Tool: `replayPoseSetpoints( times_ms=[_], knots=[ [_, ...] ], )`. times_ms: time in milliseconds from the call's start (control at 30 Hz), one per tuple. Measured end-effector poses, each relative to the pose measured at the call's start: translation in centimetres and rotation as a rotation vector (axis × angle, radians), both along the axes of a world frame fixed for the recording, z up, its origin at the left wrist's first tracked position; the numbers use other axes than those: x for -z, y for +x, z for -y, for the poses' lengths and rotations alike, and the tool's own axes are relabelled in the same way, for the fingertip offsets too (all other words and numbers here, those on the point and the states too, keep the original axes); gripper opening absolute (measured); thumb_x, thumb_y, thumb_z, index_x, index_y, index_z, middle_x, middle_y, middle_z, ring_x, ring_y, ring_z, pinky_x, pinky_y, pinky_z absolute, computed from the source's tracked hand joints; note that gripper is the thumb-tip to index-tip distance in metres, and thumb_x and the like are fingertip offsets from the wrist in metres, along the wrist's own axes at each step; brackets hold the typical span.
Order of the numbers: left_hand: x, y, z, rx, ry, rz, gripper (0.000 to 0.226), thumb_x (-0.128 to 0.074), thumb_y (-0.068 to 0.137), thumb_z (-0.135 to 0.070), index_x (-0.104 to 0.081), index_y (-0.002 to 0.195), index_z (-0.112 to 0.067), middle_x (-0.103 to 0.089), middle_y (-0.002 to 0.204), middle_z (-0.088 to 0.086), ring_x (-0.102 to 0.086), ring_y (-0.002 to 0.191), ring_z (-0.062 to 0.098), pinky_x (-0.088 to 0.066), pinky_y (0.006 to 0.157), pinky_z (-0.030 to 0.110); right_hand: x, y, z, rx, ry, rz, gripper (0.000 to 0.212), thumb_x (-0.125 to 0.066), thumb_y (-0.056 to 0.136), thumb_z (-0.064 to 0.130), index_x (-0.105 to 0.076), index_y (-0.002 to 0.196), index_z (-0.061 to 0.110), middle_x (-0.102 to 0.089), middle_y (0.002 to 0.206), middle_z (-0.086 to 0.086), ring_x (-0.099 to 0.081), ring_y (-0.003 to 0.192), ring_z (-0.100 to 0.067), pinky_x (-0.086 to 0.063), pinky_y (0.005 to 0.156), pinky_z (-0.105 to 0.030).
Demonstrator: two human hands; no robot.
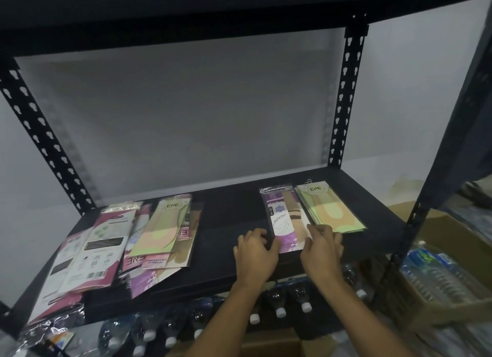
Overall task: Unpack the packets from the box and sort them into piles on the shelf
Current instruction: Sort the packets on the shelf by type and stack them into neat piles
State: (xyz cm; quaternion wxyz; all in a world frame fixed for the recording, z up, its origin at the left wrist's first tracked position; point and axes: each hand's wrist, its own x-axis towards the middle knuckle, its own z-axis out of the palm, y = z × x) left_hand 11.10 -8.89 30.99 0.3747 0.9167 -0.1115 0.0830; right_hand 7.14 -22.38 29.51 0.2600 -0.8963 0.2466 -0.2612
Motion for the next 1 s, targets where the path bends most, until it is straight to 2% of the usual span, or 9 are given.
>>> replayPoseSetpoints(
  times_ms=[133,300,400,500,567,633,767,900,1000],
  knots=[
    [-1.0,1.0,-3.1,-0.055,-0.092,0.086,0.027,-0.062,0.089,-0.041,-0.06,0.114,-0.029,-0.057,0.095,-0.016,-0.047,0.099,0.003,-0.034,0.09,0.027,-0.8,0.5,-2.1,-0.064,-0.075,0.026,0.039,-0.052,0.092,0.023,-0.052,0.132,0.021,-0.049,0.127,0.002,-0.037,0.118,-0.017,-0.036,0.098,-0.036],
    [-3.1,2.2,-7.5,-0.144,-0.135,0.191,0.021,-0.065,0.088,-0.033,-0.061,0.108,-0.027,-0.056,0.095,-0.013,-0.055,0.098,0.009,-0.047,0.085,0.029,-2.4,1.9,-7.1,-0.218,0.023,0.087,0.036,-0.051,0.093,0.028,-0.055,0.128,0.022,-0.052,0.123,0.004,-0.041,0.115,-0.015,-0.036,0.1,-0.034],
    [-4.3,3.0,-10.6,-0.228,-0.131,0.276,0.019,-0.066,0.086,-0.03,-0.064,0.104,-0.023,-0.057,0.096,-0.009,-0.058,0.096,0.015,-0.05,0.085,0.039,-3.3,3.0,-10.2,-0.339,0.082,0.11,0.035,-0.05,0.094,0.023,-0.056,0.128,0.019,-0.054,0.12,0.003,-0.047,0.114,-0.014,-0.041,0.1,-0.032],
    [-4.9,4.0,-14.4,-0.349,-0.105,0.313,0.023,-0.066,0.086,-0.031,-0.067,0.105,-0.018,-0.065,0.105,0.001,-0.056,0.102,0.022,-0.046,0.089,0.044,-4.3,4.3,-13.1,-0.44,0.157,0.112,0.034,-0.051,0.094,0.02,-0.056,0.127,0.016,-0.053,0.116,0.002,-0.05,0.11,-0.014,-0.045,0.097,-0.03],
    [-4.9,4.5,-17.1,-0.424,-0.039,0.279,0.031,-0.066,0.084,-0.03,-0.065,0.112,-0.017,-0.065,0.114,0.004,-0.054,0.109,0.024,-0.043,0.092,0.046,-4.8,5.3,-15.2,-0.485,0.215,0.099,0.034,-0.051,0.094,0.02,-0.056,0.127,0.014,-0.052,0.113,0.001,-0.053,0.106,-0.013,-0.046,0.094,-0.027],
    [-4.5,4.7,-19.4,-0.475,0.053,0.164,0.042,-0.063,0.085,-0.036,-0.059,0.123,-0.017,-0.059,0.124,0.007,-0.049,0.116,0.027,-0.039,0.096,0.048,-5.1,6.3,-17.3,-0.51,0.253,0.059,0.034,-0.05,0.094,0.021,-0.056,0.125,0.01,-0.052,0.112,-0.002,-0.054,0.101,-0.016,-0.046,0.091,-0.027],
    [-3.3,4.4,-22.1,-0.47,0.145,-0.006,0.05,-0.054,0.09,-0.043,-0.052,0.132,-0.017,-0.056,0.129,0.007,-0.045,0.12,0.027,-0.036,0.1,0.046,-5.1,7.8,-21.0,-0.517,0.328,-0.002,0.026,-0.052,0.093,0.026,-0.062,0.105,0.005,-0.053,0.103,-0.008,-0.056,0.092,-0.021,-0.047,0.081,-0.029],
    [-2.6,4.6,-22.7,-0.443,0.139,-0.002,0.051,-0.057,0.088,-0.043,-0.052,0.134,-0.019,-0.054,0.132,0.003,-0.044,0.122,0.023,-0.036,0.102,0.045,-5.1,8.7,-23.2,-0.501,0.349,-0.067,0.041,-0.054,0.092,0.033,-0.055,0.123,0.007,-0.054,0.112,-0.013,-0.056,0.104,-0.027,-0.046,0.085,-0.027],
    [-2.4,5.0,-22.8,-0.452,0.174,-0.019,0.056,-0.058,0.087,-0.045,-0.049,0.135,-0.019,-0.051,0.132,0.005,-0.044,0.122,0.023,-0.036,0.101,0.045,-5.0,8.9,-23.9,-0.514,0.331,-0.096,0.044,-0.058,0.09,0.031,-0.052,0.127,0.007,-0.051,0.118,-0.013,-0.055,0.107,-0.026,-0.045,0.088,-0.025]
  ],
)
